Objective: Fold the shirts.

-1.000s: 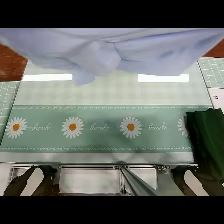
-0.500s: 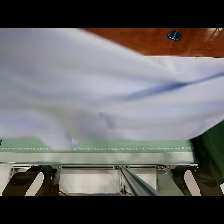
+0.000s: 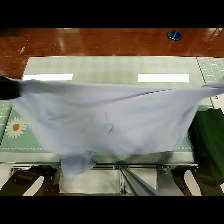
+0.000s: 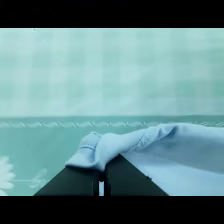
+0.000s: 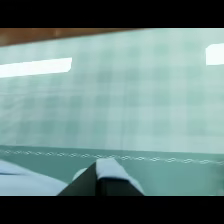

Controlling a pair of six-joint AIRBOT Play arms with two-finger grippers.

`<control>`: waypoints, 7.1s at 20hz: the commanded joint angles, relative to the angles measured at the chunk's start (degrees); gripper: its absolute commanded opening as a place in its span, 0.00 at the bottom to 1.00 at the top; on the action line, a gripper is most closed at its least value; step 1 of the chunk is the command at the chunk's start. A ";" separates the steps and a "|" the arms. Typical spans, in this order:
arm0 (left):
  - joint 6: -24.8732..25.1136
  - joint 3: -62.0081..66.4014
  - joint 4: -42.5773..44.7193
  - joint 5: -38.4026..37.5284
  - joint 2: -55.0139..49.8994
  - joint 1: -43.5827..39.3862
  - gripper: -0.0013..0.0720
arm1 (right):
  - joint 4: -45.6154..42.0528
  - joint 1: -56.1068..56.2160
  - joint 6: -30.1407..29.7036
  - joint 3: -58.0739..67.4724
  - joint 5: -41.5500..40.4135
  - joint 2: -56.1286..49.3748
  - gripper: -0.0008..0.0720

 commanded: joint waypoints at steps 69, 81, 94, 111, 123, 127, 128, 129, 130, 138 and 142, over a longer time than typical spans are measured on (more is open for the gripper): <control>27.98 -32.72 -53.81 8.48 -33.90 33.62 0.04 | 12.98 -26.18 -11.50 -53.00 -17.20 -22.82 0.57; 24.28 -13.88 -55.23 4.15 -29.90 33.62 0.04 | 19.47 1.31 -13.33 -18.45 -16.94 -32.33 0.04; 22.80 40.94 -50.97 2.38 -7.98 35.45 0.04 | -1.70 5.14 -4.44 36.39 -3.96 -15.74 0.04; 3.45 25.70 5.62 -14.99 5.90 5.75 0.04 | -13.07 4.98 6.82 19.23 9.44 2.91 0.04; -4.50 16.85 1.09 12.28 -40.30 5.88 0.04 | -1.22 5.03 -2.58 -2.25 -24.94 -35.95 0.04; -8.22 24.46 0.04 16.11 -54.21 5.88 0.04 | 2.51 5.03 -3.23 8.85 -26.80 -54.47 0.04; -8.22 26.53 -1.25 15.67 -56.59 5.88 0.04 | 3.43 5.03 -2.97 12.11 -25.42 -58.14 0.04; -8.22 28.30 -3.80 14.84 -58.51 5.88 0.04 | 3.76 5.03 -2.80 14.93 -23.52 -60.89 0.04; -8.15 29.53 -5.95 14.05 -59.60 5.88 0.04 | 3.78 5.03 -2.82 17.51 -21.03 -63.06 0.04; 8.76 31.28 -8.70 -4.57 -58.51 9.05 0.04 | -7.41 4.68 -6.32 17.86 -2.36 -62.20 0.04; 12.35 25.92 -9.86 -9.16 -59.89 9.07 0.04 | -8.74 6.01 -6.32 9.62 -2.21 -62.20 0.04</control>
